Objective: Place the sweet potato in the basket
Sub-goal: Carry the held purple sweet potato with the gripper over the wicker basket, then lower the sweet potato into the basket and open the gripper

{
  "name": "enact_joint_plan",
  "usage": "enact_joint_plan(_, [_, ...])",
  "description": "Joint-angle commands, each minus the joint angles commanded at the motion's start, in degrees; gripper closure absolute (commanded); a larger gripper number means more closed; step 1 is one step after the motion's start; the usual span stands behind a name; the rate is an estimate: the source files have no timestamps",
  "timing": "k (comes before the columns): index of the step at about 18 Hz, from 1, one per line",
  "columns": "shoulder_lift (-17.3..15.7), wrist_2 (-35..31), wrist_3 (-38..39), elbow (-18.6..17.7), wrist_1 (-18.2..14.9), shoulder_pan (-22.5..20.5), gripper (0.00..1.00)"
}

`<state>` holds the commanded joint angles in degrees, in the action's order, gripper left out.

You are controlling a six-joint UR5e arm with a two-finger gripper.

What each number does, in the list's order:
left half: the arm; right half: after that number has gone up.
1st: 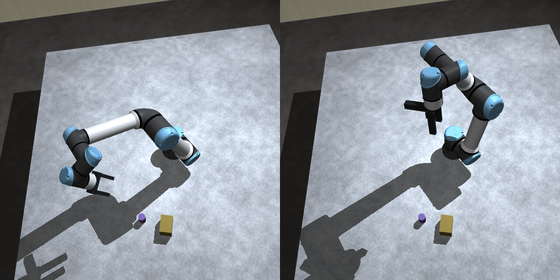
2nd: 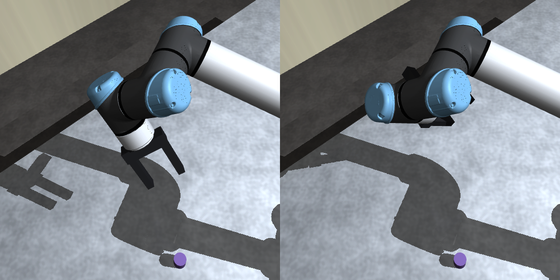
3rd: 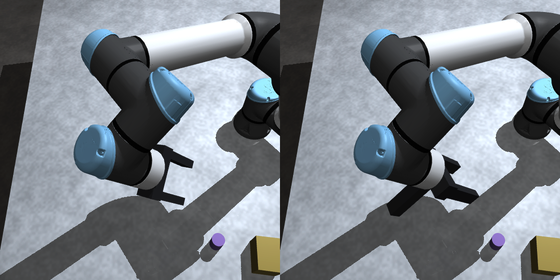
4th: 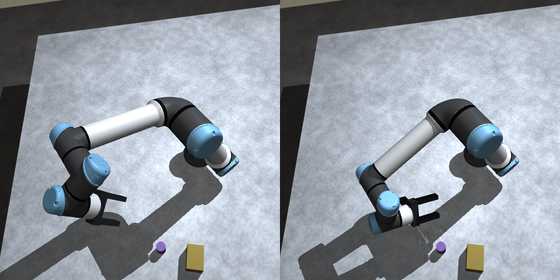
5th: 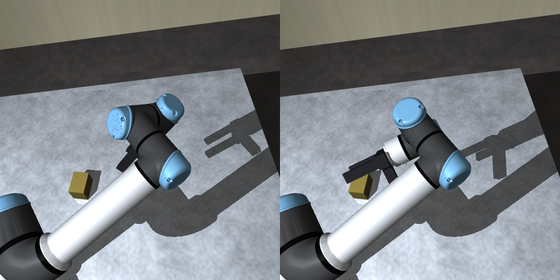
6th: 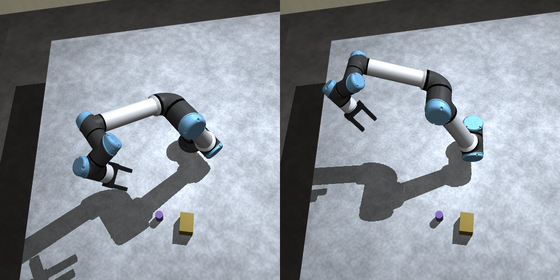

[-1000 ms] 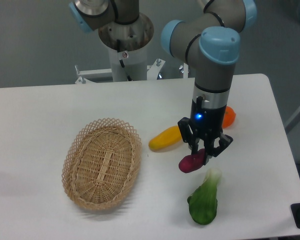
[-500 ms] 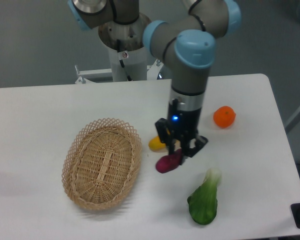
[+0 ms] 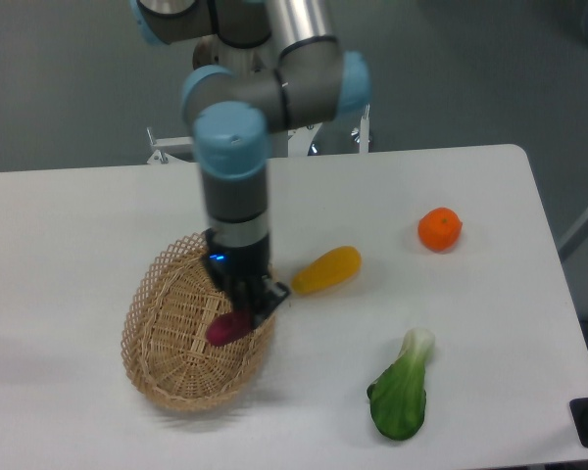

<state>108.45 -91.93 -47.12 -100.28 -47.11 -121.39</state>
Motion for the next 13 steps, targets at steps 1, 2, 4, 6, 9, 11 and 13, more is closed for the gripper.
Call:
enact_joint_plan(1, [0.44, -1.23, 0.09, -0.26, 0.0, 0.97, 0.89])
enact_joint_plan(2, [0.97, -2.46, -0.17, -0.7, 0.0, 1.67, 0.89])
enact_joint_plan(4, [2.02, -3.78, -2.09, -1.58, 0.17, 2.56, 0.88])
enact_joint_plan(6, [3.25, -5.36, -3.94, -2.37, 1.05, 2.91, 0.88])
enact_joint_plan(9, [4.22, -8.26, -4.12, -3.25, 1.23, 4.23, 0.88])
enact_joint_plan(11, [4.4, -8.36, -4.47, -3.17, 1.58, 4.31, 0.83])
enact_joint_plan(13, [4.31, -8.36, -4.74, -3.17, 1.93, 4.23, 0.68])
